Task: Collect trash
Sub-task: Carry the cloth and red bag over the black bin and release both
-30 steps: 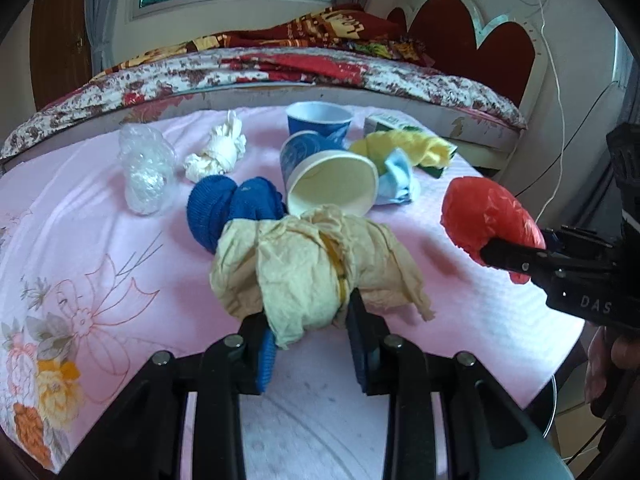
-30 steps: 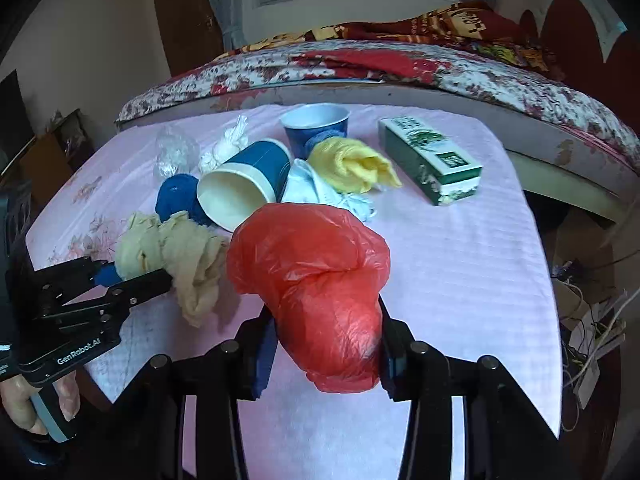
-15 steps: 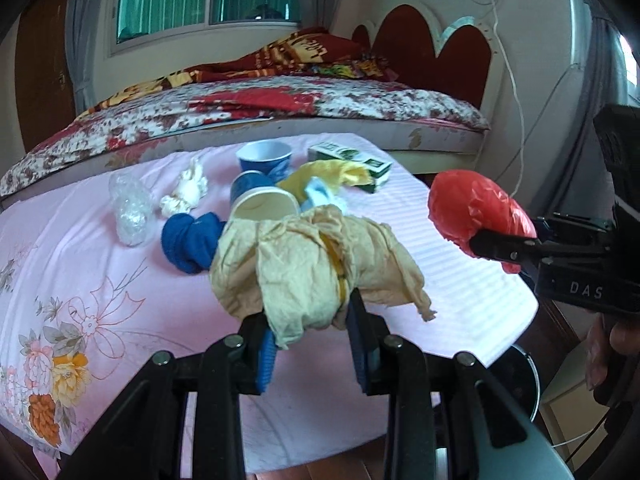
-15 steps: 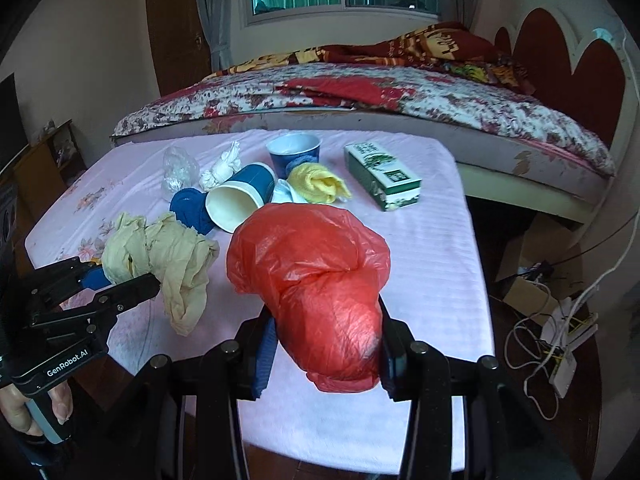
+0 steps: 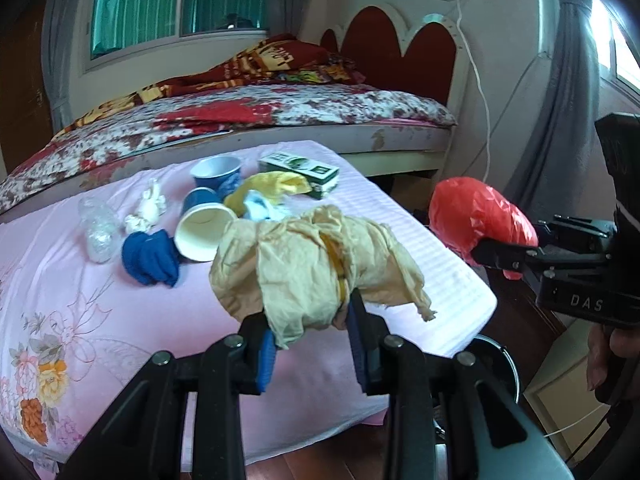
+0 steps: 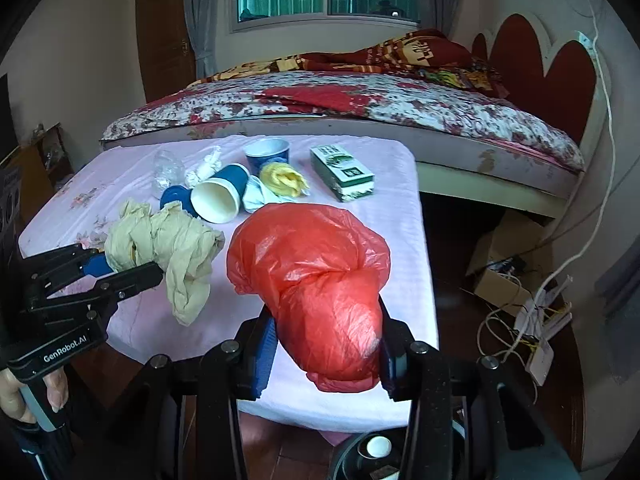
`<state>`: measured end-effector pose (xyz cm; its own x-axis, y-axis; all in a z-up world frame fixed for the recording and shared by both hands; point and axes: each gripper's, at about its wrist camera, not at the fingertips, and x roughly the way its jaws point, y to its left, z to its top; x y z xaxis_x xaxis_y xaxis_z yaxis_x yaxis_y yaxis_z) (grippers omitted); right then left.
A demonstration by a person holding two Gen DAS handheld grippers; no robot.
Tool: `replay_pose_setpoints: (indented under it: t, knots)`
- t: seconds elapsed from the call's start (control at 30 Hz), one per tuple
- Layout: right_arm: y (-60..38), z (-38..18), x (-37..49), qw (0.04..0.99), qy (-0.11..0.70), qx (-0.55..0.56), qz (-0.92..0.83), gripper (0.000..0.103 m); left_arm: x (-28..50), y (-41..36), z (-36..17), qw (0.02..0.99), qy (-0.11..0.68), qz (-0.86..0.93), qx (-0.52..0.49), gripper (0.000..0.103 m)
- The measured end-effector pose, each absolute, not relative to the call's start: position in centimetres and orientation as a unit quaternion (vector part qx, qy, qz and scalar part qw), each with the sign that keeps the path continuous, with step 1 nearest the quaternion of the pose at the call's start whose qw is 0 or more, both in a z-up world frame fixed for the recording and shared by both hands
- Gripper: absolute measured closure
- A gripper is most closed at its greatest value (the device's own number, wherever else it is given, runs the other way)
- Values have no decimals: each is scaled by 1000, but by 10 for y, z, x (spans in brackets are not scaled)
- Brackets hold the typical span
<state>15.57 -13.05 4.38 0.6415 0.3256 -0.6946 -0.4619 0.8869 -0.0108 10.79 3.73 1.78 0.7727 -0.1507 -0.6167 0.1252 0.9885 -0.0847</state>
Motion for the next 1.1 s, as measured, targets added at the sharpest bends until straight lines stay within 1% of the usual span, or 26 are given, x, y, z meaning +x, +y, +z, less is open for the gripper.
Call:
replay_pose_setpoints:
  t: [0.47,0.8,1.1]
  knots:
    - [-197,47,129,913,365,-76,168,58,101,-26,25,937,327,-126,7,71]
    - [-230,42,126,914,375,-62,141,58,101,-68,21,928,336,-157,33,71]
    - [-261,19,115,907,397,-67,122,58,99,-100,8,918,350,-182,45,71]
